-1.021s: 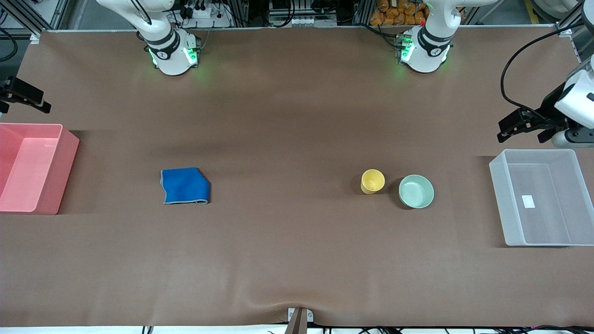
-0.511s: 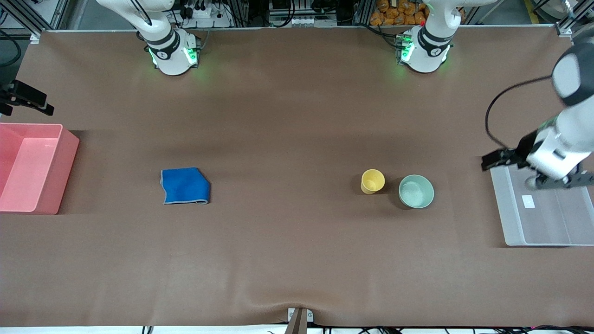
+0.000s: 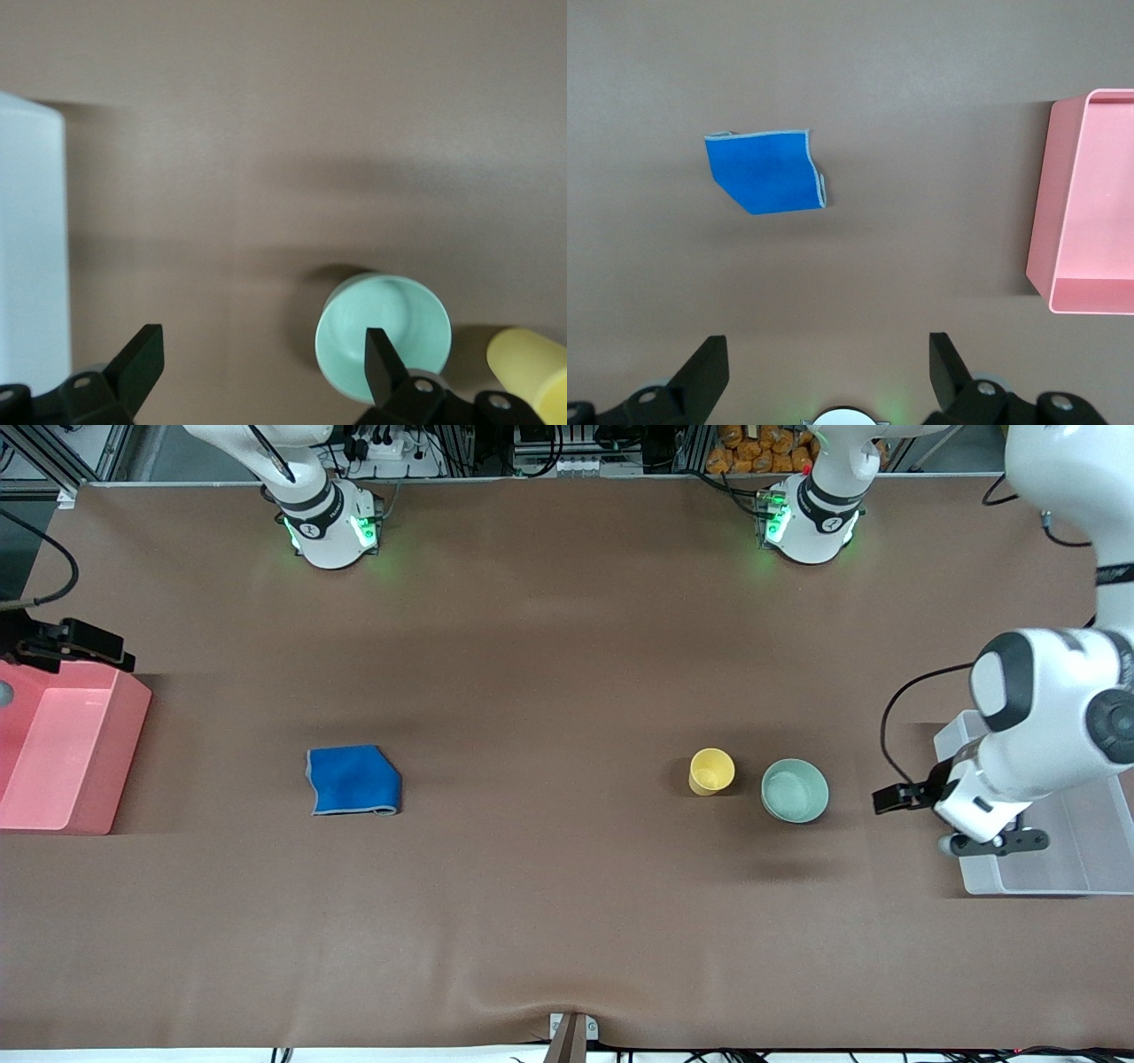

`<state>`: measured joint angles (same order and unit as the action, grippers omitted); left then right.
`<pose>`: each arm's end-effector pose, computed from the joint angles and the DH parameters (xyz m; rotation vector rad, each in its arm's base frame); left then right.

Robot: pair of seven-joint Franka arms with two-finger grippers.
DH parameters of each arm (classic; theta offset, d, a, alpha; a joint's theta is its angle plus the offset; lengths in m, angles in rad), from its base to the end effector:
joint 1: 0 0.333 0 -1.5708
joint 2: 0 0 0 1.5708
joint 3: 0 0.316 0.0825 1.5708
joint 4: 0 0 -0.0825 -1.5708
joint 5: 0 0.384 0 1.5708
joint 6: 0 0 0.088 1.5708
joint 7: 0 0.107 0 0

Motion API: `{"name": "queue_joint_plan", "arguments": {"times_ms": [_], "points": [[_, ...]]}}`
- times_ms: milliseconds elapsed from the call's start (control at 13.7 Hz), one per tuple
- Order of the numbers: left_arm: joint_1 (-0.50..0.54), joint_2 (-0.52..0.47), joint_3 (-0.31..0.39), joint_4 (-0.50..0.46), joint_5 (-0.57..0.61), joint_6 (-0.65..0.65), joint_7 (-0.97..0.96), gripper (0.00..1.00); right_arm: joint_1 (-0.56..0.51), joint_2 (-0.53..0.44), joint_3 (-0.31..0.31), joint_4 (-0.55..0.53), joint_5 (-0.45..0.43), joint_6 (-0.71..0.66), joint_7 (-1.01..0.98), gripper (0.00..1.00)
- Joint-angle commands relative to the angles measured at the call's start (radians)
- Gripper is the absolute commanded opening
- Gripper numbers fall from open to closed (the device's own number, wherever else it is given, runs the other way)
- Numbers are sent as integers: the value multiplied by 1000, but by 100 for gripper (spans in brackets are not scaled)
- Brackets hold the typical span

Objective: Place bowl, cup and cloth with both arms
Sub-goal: 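Lower the left gripper onto the bowl rim while the right gripper reaches the cloth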

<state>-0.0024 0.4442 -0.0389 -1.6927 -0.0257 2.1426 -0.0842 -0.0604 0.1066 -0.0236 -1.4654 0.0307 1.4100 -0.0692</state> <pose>0.6667 -0.0260 0.3403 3.1015 0.0939 0.0055 0.5677 -0.0434 0.6007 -3.0913 0.0192 0.2468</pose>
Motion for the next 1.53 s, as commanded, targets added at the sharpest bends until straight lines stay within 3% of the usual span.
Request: {"name": "queue_joint_plan", "arguments": {"times_ms": [0,292,803,1094,1313,1459], "points": [[-5,27,-9,-53,3,112,-26,100,-3,48,-2,13,21,-3,-3,100],[-66,34,-9,-126,15,137,-152,100,25,156,-2,22,8,42,-4,100],[-82,62,-7,-199,52,189,-154,100,59,294,-2,22,17,168,-17,100],[-88,71,-7,-206,59,191,-154,76,109,341,-2,20,17,185,-35,100],[-90,87,-7,-206,70,200,-155,66,122,357,-1,7,26,179,-47,100],[-88,96,-7,-206,70,214,-157,41,151,370,-1,-30,26,234,-93,100]]}}
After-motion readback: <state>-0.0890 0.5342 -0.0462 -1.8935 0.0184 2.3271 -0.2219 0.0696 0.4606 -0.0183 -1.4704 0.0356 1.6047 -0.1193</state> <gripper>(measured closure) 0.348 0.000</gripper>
